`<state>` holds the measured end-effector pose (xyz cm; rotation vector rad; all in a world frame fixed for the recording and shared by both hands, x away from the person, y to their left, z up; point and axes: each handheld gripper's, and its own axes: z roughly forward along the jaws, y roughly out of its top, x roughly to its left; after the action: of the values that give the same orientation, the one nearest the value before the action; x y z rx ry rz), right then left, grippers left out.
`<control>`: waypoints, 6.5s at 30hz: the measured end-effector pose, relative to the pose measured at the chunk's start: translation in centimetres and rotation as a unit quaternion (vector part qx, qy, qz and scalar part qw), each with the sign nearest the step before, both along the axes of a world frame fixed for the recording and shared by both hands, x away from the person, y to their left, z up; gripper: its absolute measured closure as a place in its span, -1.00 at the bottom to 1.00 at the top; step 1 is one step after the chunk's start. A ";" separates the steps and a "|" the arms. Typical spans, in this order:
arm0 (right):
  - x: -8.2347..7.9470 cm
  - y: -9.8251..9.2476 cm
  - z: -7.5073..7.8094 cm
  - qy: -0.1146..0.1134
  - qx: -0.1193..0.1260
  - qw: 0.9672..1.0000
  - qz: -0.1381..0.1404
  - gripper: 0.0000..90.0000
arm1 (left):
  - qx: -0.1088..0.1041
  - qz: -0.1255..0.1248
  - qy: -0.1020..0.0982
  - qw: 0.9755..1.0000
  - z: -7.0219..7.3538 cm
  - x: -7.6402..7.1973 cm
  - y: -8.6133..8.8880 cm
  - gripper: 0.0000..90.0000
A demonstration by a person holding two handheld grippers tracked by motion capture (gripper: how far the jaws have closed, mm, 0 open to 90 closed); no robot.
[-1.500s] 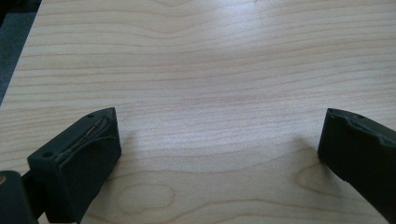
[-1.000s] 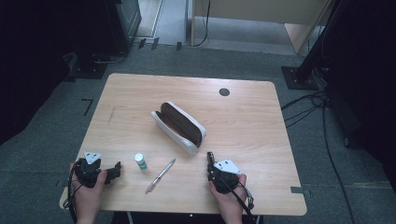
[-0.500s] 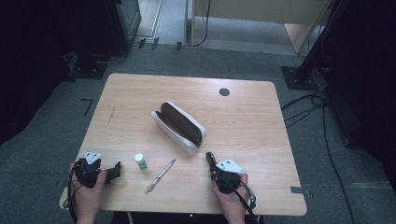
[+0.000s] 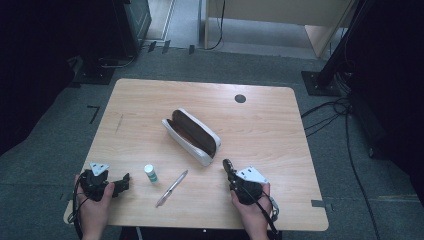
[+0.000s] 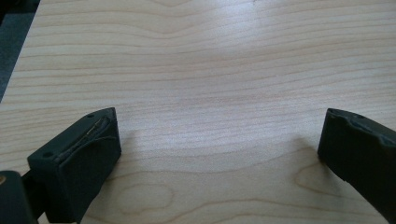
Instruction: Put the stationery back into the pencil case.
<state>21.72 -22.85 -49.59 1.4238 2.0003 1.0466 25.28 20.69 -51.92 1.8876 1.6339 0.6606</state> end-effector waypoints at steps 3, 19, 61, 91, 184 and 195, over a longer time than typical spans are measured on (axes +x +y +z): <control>0.1 -0.2 0.9 -0.007 0.002 1.000 0.007 0.72 | 0.000 0.000 0.000 1.000 0.0 0.0 0.0 -1.00; 1.4 -0.4 4.3 -0.035 0.008 0.999 0.024 0.73 | 0.000 0.000 0.000 1.000 0.0 0.0 0.0 -1.00; 6.8 4.6 7.8 -0.047 0.008 0.991 0.125 0.73 | 0.000 -0.001 0.000 1.000 0.0 0.0 0.0 -1.00; 8.6 4.1 4.4 0.034 -0.022 0.988 0.150 0.71 | 0.000 -0.004 0.001 1.000 0.0 0.0 0.0 -1.00; 7.7 7.4 9.2 -0.026 0.019 0.978 0.208 0.73 | 0.000 -0.005 0.000 1.000 0.0 0.0 0.0 -1.00; 6.5 9.5 8.0 -0.014 0.032 0.969 0.245 0.69 | 0.000 -0.005 0.000 1.000 0.0 0.0 0.0 -1.00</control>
<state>28.20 -13.34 -41.62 0.9493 2.3791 1.3302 25.26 20.65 -51.92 1.8939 1.6231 0.6561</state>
